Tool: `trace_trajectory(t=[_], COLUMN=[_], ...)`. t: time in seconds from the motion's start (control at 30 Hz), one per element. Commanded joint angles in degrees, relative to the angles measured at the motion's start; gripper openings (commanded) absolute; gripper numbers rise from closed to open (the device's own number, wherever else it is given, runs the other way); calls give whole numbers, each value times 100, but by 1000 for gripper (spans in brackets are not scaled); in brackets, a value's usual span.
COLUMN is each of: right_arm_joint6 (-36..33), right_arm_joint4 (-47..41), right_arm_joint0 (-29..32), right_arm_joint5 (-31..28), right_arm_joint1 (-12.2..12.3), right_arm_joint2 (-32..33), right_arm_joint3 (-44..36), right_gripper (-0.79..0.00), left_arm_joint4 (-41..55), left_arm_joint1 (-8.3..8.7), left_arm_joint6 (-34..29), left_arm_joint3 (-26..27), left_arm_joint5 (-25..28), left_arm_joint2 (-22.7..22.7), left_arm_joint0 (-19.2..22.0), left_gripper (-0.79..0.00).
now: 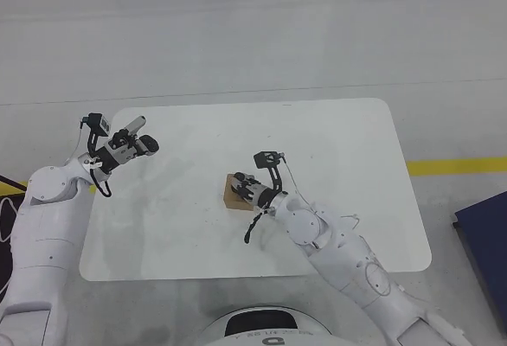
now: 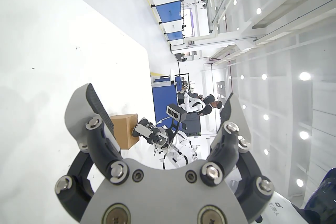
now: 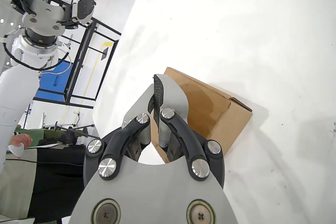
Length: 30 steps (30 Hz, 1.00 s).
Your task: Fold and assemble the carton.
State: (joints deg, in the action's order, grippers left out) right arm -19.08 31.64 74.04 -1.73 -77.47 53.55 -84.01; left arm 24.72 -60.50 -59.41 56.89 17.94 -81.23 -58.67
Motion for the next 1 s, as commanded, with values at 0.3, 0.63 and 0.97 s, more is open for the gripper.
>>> trace_trajectory(t=[0.3,0.63,0.97], right_arm_joint6=[302,-422,255], right_arm_joint4=[-759,-807,-918], right_arm_joint0=[965,895,1114], right_arm_joint5=[-421,-14,-73], right_arm_joint1=[255,228,222], right_arm_joint2=[1377,993,1075], right_arm_joint3=[-675,-279,-296], right_gripper=[-785,-785,-785], left_arm_joint4=[0,0,0], left_arm_joint1=[0,0,0], left_arm_joint6=[0,0,0], left_arm_joint3=[0,0,0], left_arm_joint5=[0,0,0], left_arm_joint2=[0,0,0], left_arm_joint0=[0,0,0], left_gripper=[0,0,0])
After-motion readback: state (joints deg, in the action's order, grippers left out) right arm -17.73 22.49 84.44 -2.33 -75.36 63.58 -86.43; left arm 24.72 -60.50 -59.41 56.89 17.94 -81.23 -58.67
